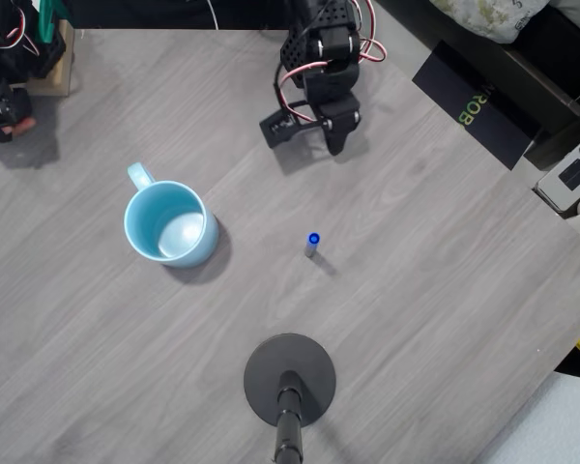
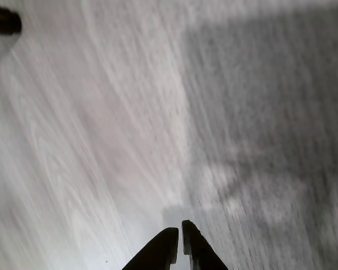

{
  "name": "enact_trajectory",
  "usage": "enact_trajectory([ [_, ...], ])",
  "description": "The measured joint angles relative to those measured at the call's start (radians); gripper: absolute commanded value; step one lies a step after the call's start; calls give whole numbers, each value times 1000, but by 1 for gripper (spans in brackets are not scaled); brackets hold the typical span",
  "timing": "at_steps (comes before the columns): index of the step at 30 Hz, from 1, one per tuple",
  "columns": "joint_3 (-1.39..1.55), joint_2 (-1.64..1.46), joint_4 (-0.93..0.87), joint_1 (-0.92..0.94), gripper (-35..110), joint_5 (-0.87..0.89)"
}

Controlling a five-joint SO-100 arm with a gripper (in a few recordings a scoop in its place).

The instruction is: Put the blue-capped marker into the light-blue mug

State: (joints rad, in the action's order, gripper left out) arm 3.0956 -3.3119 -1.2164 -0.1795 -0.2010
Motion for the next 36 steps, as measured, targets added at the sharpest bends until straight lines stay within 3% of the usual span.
enact_trajectory([
  [6,0,0,-14,23,0,-206],
  [12,0,-2,-69,241,1,-928],
  [15,0,-2,-8,327,2,-1135],
  [21,0,-2,341,477,0,-1246],
  [27,0,-2,762,545,12,-1292],
  [31,-6,-2,894,543,14,-1370],
  [36,-117,5,917,474,16,-1381],
])
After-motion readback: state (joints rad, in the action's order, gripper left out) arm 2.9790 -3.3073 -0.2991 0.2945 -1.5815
